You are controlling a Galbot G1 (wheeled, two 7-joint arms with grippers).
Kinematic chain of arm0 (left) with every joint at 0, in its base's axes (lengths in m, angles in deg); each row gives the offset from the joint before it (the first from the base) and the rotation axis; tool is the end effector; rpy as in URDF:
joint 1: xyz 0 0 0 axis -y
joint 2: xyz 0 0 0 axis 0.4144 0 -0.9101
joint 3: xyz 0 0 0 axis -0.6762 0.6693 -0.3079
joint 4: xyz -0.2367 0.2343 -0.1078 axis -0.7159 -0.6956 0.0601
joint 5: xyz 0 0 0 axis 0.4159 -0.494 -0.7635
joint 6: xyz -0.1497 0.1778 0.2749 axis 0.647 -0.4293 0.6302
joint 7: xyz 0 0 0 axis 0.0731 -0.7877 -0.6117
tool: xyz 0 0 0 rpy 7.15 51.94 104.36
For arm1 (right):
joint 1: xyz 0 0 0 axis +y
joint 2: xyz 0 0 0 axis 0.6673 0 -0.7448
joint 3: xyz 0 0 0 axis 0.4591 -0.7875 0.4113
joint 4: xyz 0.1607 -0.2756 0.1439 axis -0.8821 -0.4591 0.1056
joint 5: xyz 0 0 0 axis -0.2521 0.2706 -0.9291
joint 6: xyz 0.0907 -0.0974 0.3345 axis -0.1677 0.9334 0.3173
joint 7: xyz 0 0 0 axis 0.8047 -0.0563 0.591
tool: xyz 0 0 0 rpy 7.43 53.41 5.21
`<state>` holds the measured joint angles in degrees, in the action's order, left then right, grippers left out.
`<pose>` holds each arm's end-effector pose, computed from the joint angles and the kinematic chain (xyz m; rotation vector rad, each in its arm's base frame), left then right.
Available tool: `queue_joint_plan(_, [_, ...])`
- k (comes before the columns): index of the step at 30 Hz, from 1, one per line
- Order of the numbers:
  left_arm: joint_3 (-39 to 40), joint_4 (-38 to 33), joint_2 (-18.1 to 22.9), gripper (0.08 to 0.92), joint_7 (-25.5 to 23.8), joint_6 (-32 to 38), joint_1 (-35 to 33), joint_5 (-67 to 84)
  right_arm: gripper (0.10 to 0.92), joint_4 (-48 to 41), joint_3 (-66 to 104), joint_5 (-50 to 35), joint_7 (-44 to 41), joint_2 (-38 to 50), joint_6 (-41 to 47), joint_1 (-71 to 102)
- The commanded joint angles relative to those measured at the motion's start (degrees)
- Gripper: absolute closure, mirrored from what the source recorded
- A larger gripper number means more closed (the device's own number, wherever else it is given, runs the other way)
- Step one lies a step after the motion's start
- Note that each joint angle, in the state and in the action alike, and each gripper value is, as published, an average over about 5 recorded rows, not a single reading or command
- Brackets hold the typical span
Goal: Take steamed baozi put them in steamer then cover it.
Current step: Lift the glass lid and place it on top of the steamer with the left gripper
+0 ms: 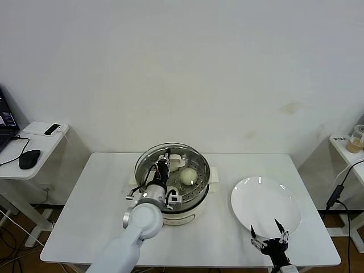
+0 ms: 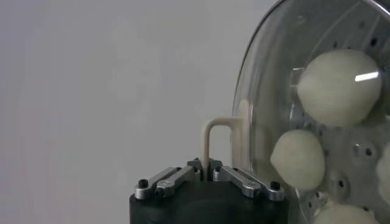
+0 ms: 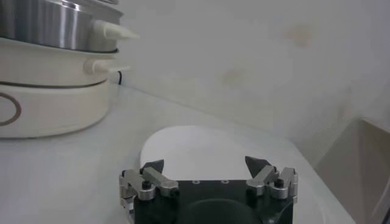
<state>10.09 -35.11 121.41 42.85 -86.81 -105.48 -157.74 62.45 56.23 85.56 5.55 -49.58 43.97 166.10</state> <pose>0.3464 -0.0947 -0.2581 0.2273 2.1811 2.1507 0.1403 -0.0953 -0.3860 0.0628 -2.8719 0.4387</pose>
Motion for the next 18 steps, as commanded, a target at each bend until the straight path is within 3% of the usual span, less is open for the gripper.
queue_joint_plan(1, [0.7,1.1,1.2,0.861,-0.3,-0.1,-0.2,-0.9,0.203,-0.2,-0.3,0.2,0.0,0.0,0.0,-0.1])
queue_joint_plan(18, [0.3,-0.2,1.4,0.861,-0.1,0.2,-1.5,-1.2,0.203,-0.2,-0.9,0.6,0.0,-0.1,0.0,-0.1])
